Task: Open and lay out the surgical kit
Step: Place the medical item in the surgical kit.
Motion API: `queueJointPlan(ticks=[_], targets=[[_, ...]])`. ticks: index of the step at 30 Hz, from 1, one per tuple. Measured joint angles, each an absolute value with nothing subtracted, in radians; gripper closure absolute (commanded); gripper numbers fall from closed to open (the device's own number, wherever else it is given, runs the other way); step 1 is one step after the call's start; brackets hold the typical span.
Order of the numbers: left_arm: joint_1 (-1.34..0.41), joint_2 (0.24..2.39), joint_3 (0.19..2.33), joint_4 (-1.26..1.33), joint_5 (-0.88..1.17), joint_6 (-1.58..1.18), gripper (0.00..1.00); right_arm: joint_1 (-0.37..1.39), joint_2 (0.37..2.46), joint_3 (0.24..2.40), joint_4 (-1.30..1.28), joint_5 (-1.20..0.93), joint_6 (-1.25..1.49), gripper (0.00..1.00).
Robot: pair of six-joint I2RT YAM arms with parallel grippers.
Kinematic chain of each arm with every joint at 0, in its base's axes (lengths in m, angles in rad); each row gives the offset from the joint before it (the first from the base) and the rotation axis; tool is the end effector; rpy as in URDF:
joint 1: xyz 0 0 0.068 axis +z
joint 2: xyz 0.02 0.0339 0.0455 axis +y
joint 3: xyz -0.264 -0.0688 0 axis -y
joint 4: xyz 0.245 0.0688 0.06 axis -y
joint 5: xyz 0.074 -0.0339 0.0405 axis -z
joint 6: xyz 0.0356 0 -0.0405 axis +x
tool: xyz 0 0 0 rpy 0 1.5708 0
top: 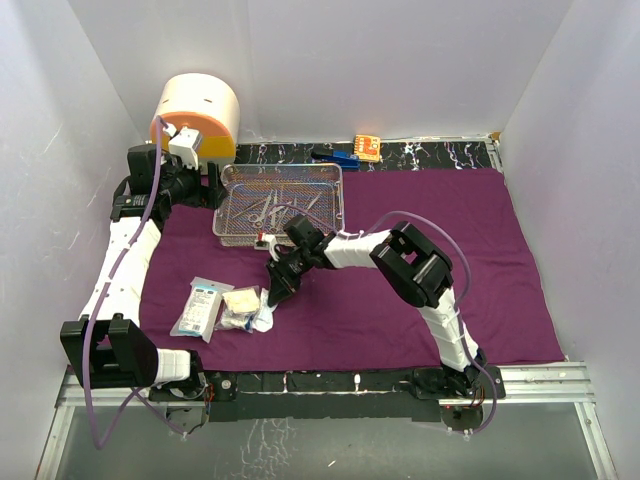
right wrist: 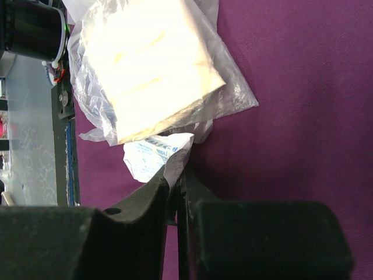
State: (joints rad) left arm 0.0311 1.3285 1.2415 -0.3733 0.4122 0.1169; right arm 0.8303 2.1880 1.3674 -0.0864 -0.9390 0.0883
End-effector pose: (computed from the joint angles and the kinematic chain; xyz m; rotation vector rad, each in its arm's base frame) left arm 0.3018 -0.0049 0.3609 0.3428 1.9750 -0.3233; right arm 0.2772 0.3458 0.1156 -1.3325 2.2023 1.5405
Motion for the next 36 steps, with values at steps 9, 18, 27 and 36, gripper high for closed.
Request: queueJointPlan(ticks=[9,18,27,36], targets=[[0.031,1.337,1.242,-0.371,0.434,0.124,0.21,0.838,2.188,1.431,-0.2,-0.934,0.025,0.64],[0.031,1.377,1.242,-0.368,0.434,0.138,0.21,0.836,2.195,1.549,-0.331,-0.833,-0.074,0.45],[0.031,1.479,1.244,-0.351,0.434,0.142,0.21,0.822,2.191,1.597,-0.437,-0.762,-0.157,0.38],[-0.001,1.639,1.317,-0.322,0.429,0.147,0.21,0.673,1.988,1.597,-0.606,-0.763,-0.313,0.37]])
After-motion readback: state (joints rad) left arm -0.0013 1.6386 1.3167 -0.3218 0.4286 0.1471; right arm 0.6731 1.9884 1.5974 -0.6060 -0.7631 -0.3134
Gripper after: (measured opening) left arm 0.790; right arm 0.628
